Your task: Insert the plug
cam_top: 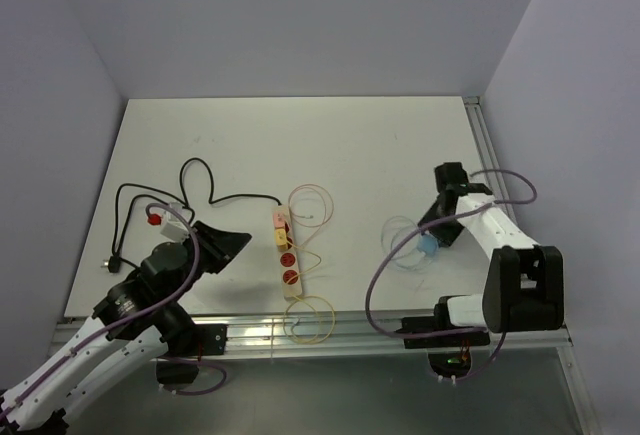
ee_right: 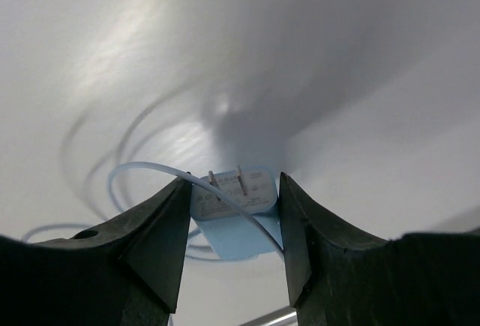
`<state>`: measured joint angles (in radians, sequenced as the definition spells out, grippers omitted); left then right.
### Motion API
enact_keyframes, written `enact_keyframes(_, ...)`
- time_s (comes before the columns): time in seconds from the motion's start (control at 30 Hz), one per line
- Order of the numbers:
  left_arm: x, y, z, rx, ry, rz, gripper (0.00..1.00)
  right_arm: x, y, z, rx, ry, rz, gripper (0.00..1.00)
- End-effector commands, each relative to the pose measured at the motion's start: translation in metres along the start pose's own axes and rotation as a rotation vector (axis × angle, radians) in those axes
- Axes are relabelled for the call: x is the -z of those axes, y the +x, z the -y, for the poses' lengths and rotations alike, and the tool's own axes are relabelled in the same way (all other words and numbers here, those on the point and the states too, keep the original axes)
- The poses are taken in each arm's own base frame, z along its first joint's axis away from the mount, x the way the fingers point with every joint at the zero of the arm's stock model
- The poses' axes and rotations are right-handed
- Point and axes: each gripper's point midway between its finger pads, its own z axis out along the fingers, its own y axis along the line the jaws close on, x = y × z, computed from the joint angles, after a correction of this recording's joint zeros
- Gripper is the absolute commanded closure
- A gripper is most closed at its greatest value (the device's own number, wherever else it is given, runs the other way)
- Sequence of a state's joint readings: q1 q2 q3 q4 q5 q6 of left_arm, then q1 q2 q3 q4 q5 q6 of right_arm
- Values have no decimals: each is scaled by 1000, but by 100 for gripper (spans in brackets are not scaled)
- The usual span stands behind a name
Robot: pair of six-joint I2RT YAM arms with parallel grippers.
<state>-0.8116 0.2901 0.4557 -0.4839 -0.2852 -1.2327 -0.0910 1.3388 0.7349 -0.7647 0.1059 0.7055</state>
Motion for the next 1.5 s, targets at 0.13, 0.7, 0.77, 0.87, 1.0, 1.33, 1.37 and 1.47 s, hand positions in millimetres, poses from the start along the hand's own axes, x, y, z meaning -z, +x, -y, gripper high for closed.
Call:
enact_keyframes(0.13, 19, -3, 33, 19, 80, -55, 62, 122, -25, -129, 342, -357, 418, 100)
enact_keyframes(0.7, 51, -28, 164, -314, 445, -72, 18, 276, 120, -196, 993, -816, 735, 100)
enact_keyframes(0.77, 50, -20, 177, -363, 520, -105, 15, 302, 138, -192, 1014, -967, 701, 100)
enact_keyframes(0.87, 42, -8, 182, -396, 567, -144, 13, 337, 167, -177, 1081, -1213, 645, 100)
enact_keyframes(1.0, 26, 4, 184, -360, 568, -189, 13, 359, 191, -149, 1166, -1427, 609, 100)
enact_keyframes(1.33, 12, 63, 186, -186, 611, -541, 16, 363, 239, -118, 1475, -1572, 440, 100)
enact_keyframes(1.37, 11, 69, 184, -165, 598, -574, 18, 362, 243, -117, 1496, -1569, 435, 100)
enact_keyframes(1.47, 13, 80, 177, -125, 595, -644, 21, 358, 248, -118, 1539, -1535, 433, 100)
